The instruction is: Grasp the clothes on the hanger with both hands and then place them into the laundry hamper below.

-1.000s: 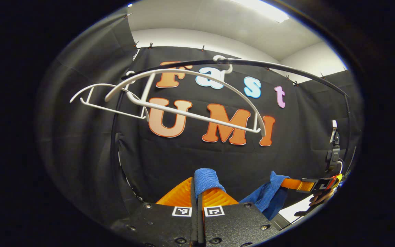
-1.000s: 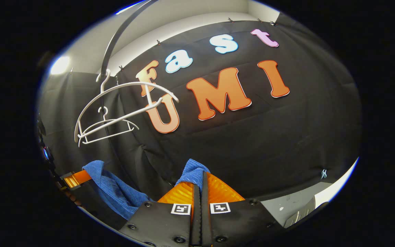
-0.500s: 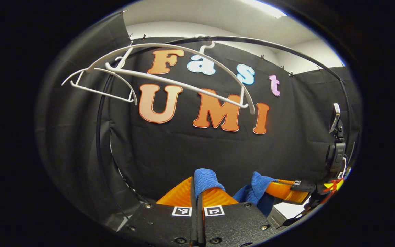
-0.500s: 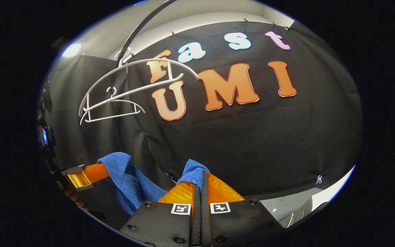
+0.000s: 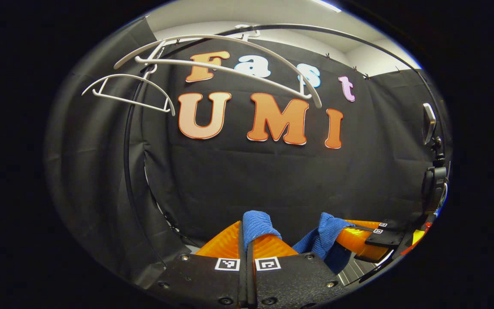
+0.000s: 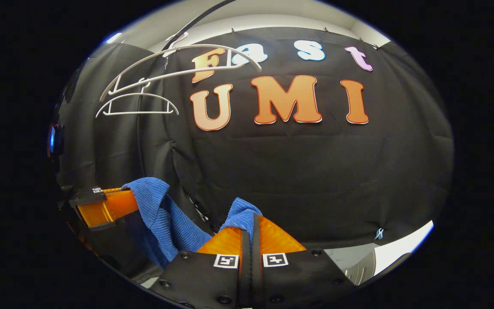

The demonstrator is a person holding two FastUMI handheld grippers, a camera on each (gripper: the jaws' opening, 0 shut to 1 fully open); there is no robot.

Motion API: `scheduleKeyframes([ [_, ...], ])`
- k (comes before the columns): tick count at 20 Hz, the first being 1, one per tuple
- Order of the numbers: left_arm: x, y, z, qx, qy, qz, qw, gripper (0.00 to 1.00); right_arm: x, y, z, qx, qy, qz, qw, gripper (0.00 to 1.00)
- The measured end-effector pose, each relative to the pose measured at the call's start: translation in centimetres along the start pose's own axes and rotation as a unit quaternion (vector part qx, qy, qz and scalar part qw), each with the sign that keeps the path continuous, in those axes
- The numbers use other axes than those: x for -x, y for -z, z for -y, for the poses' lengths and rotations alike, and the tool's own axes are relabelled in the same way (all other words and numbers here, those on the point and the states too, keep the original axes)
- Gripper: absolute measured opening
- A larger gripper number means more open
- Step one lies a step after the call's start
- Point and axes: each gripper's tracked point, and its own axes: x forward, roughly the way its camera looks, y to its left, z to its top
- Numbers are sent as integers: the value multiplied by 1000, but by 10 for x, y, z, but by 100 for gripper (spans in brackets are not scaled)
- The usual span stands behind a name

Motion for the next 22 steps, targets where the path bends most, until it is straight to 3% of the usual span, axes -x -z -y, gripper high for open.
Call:
scheduleKeyframes([
  [7, -8, 67, -5, 1, -9, -55, 998, 0, -6, 57, 7, -3, 5, -43, 999, 7],
  [13, -14, 128, -19, 13, -16, -112, 994, 0, -23, 127, 24, -39, 11, -99, 994, 7],
  [22, -11, 244, -33, 38, -34, -225, 973, 0, -36, 221, 38, -76, 37, -179, 980, 7],
])
